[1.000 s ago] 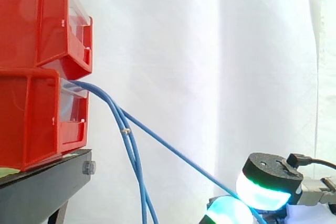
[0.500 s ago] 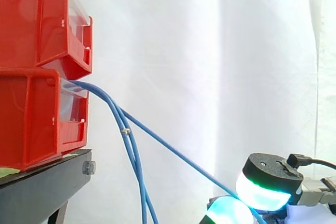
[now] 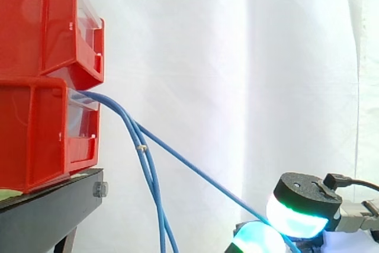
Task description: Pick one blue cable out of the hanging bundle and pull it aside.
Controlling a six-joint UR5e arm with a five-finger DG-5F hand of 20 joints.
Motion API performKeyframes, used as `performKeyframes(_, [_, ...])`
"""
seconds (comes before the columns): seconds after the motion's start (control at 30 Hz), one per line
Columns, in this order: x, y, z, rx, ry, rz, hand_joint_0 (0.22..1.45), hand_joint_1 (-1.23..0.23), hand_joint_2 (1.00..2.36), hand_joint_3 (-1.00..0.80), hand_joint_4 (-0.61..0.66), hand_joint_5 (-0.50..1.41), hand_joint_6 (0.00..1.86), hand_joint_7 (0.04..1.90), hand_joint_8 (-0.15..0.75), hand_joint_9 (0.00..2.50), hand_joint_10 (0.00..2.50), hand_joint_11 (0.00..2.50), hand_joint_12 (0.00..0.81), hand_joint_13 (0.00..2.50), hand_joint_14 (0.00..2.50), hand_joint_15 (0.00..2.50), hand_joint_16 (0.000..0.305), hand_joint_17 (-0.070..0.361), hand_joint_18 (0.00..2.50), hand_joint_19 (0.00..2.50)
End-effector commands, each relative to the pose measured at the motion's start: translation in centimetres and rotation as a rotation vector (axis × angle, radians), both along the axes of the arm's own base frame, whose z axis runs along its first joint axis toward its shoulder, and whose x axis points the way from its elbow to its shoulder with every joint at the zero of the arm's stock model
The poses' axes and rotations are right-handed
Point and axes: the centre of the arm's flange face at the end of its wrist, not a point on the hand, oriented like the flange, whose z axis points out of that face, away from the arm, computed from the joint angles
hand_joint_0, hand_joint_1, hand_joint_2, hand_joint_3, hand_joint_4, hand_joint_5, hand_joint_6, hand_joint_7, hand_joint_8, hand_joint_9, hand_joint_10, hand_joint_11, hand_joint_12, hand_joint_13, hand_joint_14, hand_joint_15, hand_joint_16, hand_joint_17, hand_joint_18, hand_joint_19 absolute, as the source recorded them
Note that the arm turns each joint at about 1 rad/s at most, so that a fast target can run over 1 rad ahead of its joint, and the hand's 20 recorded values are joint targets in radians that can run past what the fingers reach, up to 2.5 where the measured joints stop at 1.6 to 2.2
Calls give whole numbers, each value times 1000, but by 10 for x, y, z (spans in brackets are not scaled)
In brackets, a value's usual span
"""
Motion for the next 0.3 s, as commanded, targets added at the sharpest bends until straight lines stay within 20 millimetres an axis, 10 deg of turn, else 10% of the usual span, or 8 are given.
performKeyframes(0.0, [0,0,-1,0,1,0,536,-859,1364,-15,-121,-46,912,1152,286,1245,19,513,306,1077,20,517,60,136,903,405])
performKeyframes(0.27, [0,0,0,0,0,0,537,-858,1353,-12,-122,-46,913,1140,292,1242,18,500,305,1078,20,514,60,136,902,405])
